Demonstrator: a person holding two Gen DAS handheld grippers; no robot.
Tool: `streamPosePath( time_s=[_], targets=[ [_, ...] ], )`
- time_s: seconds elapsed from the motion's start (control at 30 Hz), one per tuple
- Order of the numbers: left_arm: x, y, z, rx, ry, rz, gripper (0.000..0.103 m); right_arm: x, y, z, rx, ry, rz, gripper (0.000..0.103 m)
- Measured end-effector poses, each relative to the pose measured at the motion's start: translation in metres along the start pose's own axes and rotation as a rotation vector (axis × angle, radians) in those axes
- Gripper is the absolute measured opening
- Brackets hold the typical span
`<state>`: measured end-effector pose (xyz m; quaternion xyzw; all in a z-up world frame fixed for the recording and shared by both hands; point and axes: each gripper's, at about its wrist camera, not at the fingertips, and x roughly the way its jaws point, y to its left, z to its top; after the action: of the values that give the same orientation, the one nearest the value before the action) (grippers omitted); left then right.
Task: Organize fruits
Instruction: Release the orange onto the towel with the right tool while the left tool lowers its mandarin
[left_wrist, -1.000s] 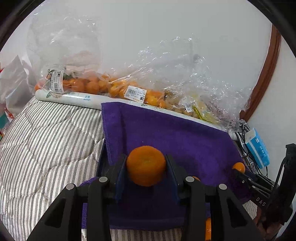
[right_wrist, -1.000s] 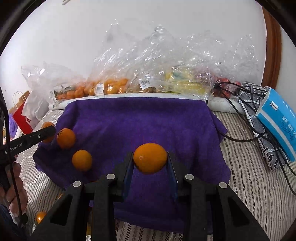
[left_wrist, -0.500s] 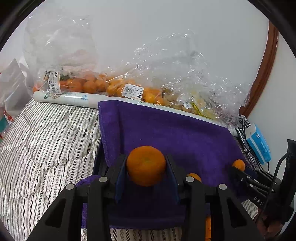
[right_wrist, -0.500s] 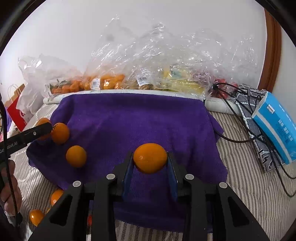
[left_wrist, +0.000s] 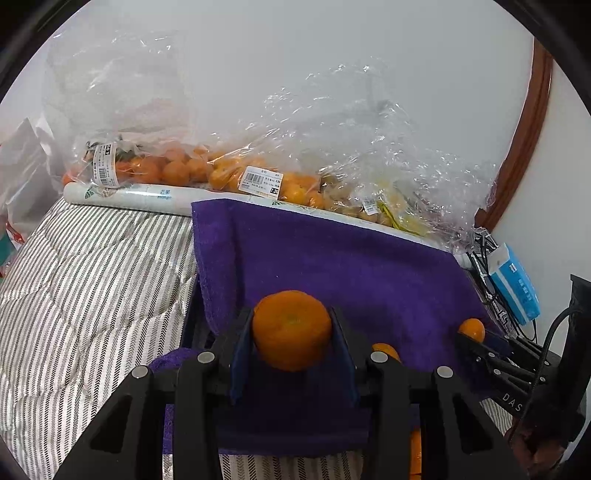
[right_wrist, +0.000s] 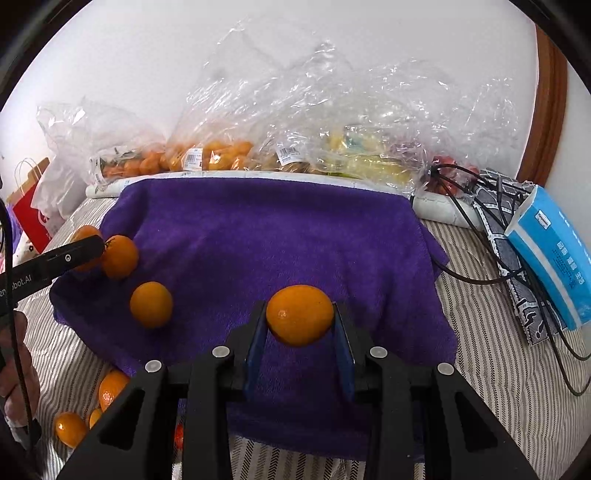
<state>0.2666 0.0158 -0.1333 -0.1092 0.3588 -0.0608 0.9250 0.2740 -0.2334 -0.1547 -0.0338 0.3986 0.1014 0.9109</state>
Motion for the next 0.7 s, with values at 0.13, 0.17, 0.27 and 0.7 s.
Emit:
streamPosePath(
  time_s=[0.13,0.17,0.27,0.7],
  targets=[
    [0.001,-0.001,0.000,0.002,0.003,-0.001,0.039,-0.001,0.001,0.000,-0.004,-0.004,-0.005,0.036],
    [0.001,-0.001,0.000,0.001,0.003,-0.001,0.039,-0.002,0.001,0.001,-0.002,-0.006,-0.006,0.036],
    [0.001,-0.001,0.000,-0.002,0.000,-0.003,0.039,-0.006,-0.002,0.002,0.008,-0.020,-0.008,0.038],
    [-0.009,0.001,0.000,-0.010,-0.042,-0.078,0.039,-0.028,-0.023,0.010,0.102,-0.107,0.001,0.041]
  ],
)
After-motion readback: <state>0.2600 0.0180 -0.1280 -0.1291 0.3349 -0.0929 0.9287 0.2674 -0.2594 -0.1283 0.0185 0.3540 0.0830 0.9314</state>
